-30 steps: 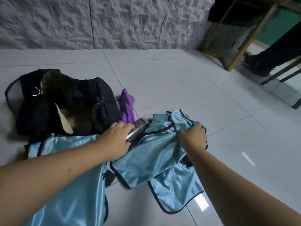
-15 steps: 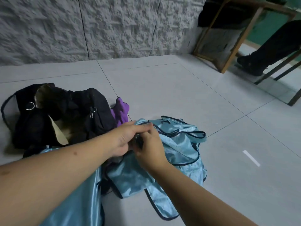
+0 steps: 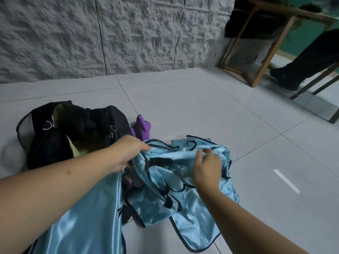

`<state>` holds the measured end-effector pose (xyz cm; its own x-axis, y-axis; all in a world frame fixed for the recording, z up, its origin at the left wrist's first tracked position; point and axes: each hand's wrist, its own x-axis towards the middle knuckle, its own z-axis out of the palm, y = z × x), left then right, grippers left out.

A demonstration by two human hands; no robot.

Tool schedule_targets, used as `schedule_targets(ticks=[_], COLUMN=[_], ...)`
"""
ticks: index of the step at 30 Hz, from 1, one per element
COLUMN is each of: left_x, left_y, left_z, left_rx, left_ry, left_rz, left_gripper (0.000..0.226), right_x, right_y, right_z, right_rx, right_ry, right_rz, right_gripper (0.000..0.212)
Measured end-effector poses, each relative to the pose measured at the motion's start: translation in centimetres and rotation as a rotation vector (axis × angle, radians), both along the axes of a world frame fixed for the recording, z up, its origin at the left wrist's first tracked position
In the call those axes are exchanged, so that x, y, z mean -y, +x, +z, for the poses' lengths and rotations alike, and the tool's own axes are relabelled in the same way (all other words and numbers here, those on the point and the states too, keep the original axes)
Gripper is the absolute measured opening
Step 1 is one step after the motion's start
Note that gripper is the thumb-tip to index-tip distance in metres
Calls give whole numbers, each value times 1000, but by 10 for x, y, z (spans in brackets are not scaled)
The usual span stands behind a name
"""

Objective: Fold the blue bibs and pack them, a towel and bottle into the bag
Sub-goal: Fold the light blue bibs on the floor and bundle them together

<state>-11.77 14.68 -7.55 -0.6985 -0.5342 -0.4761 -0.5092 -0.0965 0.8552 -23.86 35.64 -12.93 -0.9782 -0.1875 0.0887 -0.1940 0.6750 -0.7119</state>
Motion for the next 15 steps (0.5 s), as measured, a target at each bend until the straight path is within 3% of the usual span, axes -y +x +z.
schedule_targets(ticks=[2,4,5,7,15], left_x=[7,10,10,9,-5], left_y=[2,4,4,0,-26], left_z=[-9,-17,-20,-27,-59], left_rx=[78,224,315,463,478], left_ry=[-105,-288,-395,-566,-975], left_rz=[-29,-135,-216,-358,-469], left_gripper=[21,20,16,31,72], right_x=[-9,-17,-18,-19,-15], right_y=[-19,-29,-33,-38,-48], right_z=[-3,-1,-2,-1,-11], right_rx=[144,361,459,615,779], right_ry=[8,-58,-164,-356,-344], right_rz=[-342,-489,-508,-472,-373], right_gripper=[49,59,58,47,33])
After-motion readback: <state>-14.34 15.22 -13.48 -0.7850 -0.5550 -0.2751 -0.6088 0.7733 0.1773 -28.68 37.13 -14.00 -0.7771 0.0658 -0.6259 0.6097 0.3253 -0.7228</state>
